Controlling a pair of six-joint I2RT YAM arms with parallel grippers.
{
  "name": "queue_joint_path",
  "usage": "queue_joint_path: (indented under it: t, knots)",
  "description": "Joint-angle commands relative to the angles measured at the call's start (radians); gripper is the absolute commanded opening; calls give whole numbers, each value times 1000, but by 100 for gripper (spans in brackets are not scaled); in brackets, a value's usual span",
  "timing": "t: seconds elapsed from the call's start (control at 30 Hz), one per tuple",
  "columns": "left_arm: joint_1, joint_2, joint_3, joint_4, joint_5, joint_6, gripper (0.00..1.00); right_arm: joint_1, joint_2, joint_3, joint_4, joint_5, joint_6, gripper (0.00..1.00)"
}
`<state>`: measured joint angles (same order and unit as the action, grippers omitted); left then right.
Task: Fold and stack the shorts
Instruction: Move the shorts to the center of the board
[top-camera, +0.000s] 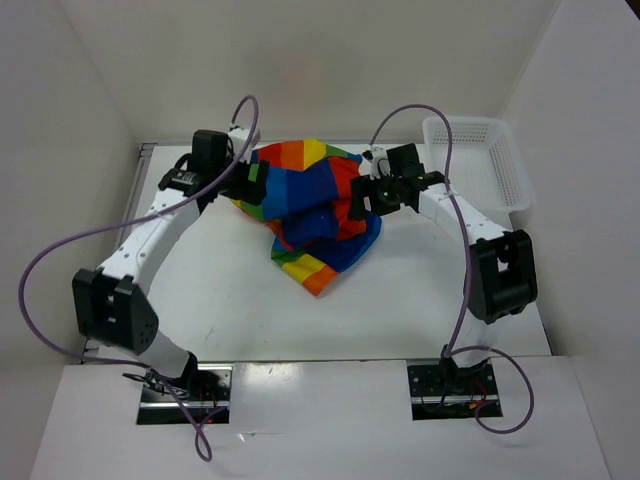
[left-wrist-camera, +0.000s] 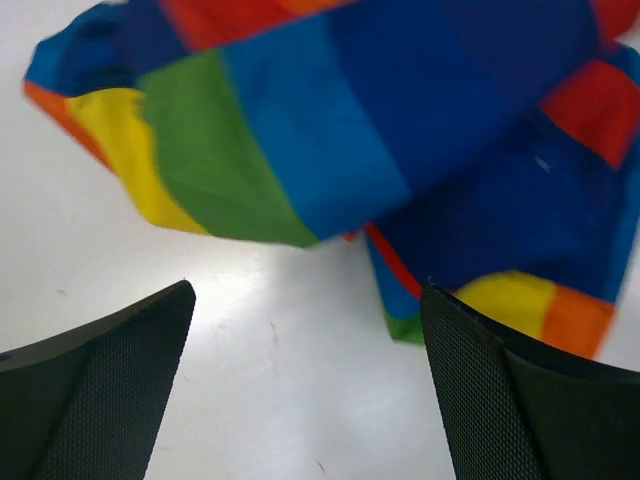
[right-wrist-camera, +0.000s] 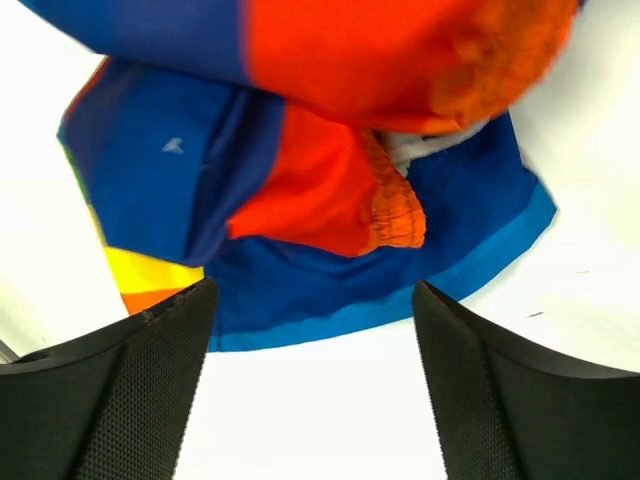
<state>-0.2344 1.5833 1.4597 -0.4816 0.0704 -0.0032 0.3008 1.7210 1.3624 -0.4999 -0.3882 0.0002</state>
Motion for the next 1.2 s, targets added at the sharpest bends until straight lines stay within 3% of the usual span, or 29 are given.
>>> queue_joint_path:
  t: [0.0,0.13,0.17,0.2,0.3,0.47,0.6,0.7,0.73,0.93,1.17]
  knots:
    - [-59,-136,-90,-64,46,3,100,-17,43,-25,67,22,84,82]
    - [-59,-137,-136,-28,-98,3,100,-29,141,-13,107,31,84,81]
    - [-49,-137,-136,-63,-86,3,100,-29,176,1,121,31,84,81]
    - [-49,-137,-119,-96,24,3,100,-29,192,21,121,9,84,81]
    - [-143,-158,-163,-196,173,3,100,-29,252,72,147,-1,84,81]
    - [-195,-103,-387,-192,269,3,100,-29,305,128,136,-98,1,85]
    - [-209,-42,-423,-109,244,3,100,-29,314,129,116,-213,-9,83]
    - [-209,10,-423,-43,214,3,100,-29,315,119,116,-238,15,56]
    - [-209,21,-423,-25,178,3,100,-29,315,119,116,-238,15,42]
    - [-184,89,-392,38,198,3,100,-29,304,128,116,-199,37,2]
    - [-172,145,-346,118,402,3,100,-29,218,153,107,-247,49,0]
